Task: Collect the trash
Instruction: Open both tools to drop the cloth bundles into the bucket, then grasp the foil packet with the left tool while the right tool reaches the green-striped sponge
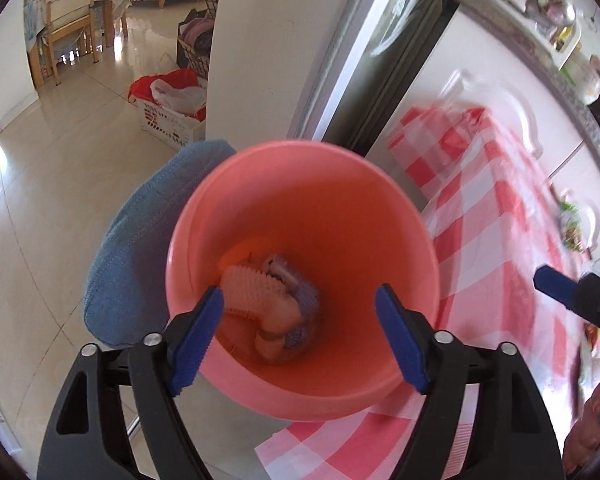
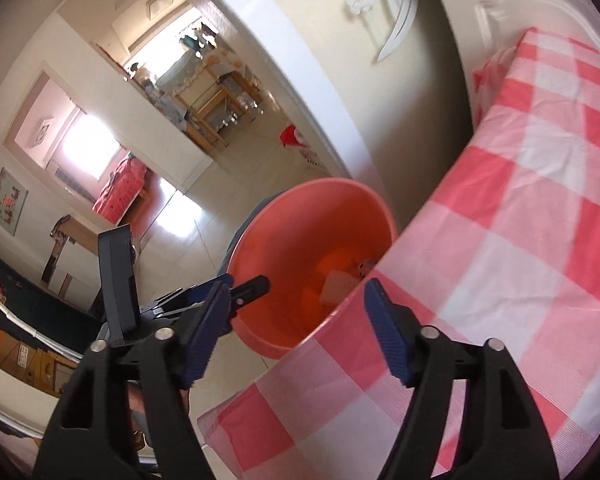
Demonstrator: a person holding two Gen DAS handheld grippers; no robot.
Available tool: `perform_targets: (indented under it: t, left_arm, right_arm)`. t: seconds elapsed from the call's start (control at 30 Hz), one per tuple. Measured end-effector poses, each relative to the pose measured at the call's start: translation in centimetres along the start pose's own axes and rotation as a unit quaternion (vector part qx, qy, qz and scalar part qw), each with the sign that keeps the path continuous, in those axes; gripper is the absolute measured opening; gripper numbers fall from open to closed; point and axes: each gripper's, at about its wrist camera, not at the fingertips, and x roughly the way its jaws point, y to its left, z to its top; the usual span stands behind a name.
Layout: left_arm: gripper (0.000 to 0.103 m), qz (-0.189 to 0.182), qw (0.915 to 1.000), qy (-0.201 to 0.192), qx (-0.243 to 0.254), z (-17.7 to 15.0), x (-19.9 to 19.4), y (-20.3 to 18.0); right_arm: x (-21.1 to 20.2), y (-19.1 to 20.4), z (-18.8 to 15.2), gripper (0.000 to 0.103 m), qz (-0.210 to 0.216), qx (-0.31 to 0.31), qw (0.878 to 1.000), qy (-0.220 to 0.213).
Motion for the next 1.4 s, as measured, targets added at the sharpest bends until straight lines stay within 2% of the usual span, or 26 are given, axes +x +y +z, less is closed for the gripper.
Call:
perform_targets:
  t: [0.1, 0.2, 0.3, 0.37, 0.5, 0.67, 0.87, 1.0, 1.2, 1.37, 1.4]
  left_arm:
    - [0.079, -0.008, 0.9999, -0.015, -0.003, 0.3, -1.0, -0.2]
    - [0.08, -0.009, 0.9987, -0.05, -0.001, 0.4, -2.4, -0.9]
    - [0.086, -0.017, 0.9962, -0.085, 0.007, 0.4, -4.0, -2.0]
    - [0.088, -0.028, 0.9939, -0.106, 0.014, 0.3, -5.0, -3.2]
    - [0.09, -0.059, 0.9904, -0.12, 0.032, 0.3, -6.3, -5.6]
    - [0.091, -0.071, 0.9885, -0.113, 0.07, 0.0, -7.5, -9.4]
    - [0.091, -0.075, 0.9881, -0.075, 0.111, -0.5, -7.4, -13.6]
    - [0.091, -0.08, 0.9858, -0.054, 0.137, -1.1, -7.3, -16.7]
    - [0.091, -0.106, 0.9769, -0.041, 0.181, -1.0, -7.3, -22.9]
    - [0.091, -0.124, 0.9654, -0.037, 0.226, -0.1, -6.7, -30.0]
    - [0.091, -0.131, 0.9622, -0.034, 0.236, 0.2, -6.5, -31.6]
  right_arm:
    - [-2.2, -0.3, -0.4, 0.08, -0.006, 0.002, 1.0, -0.025]
    - [-4.9, -0.5, -1.2, 0.081, -0.005, -0.005, 0.998, -0.058]
    - [-6.9, -0.7, -2.2, 0.086, -0.001, -0.011, 0.996, -0.088]
    - [-8.3, -0.8, -2.8, 0.092, 0.0, -0.013, 0.994, -0.111]
    - [-11.2, -1.6, -3.6, 0.097, 0.0, -0.016, 0.988, -0.156]
    - [-15.3, -3.0, -4.2, 0.099, -0.001, -0.023, 0.978, -0.206]
    - [-21.2, -5.3, -5.0, 0.099, -0.004, -0.019, 0.963, -0.269]
    - [-25.5, -7.9, -5.7, 0.099, 0.0, 0.017, 0.953, -0.303]
    - [-32.7, -13.6, -7.7, 0.099, -0.027, 0.078, 0.93, -0.359]
    - [-35.5, -19.8, -10.0, 0.099, -0.059, 0.15, 0.918, -0.362]
    - [-35.7, -21.3, -10.6, 0.099, -0.05, 0.17, 0.915, -0.363]
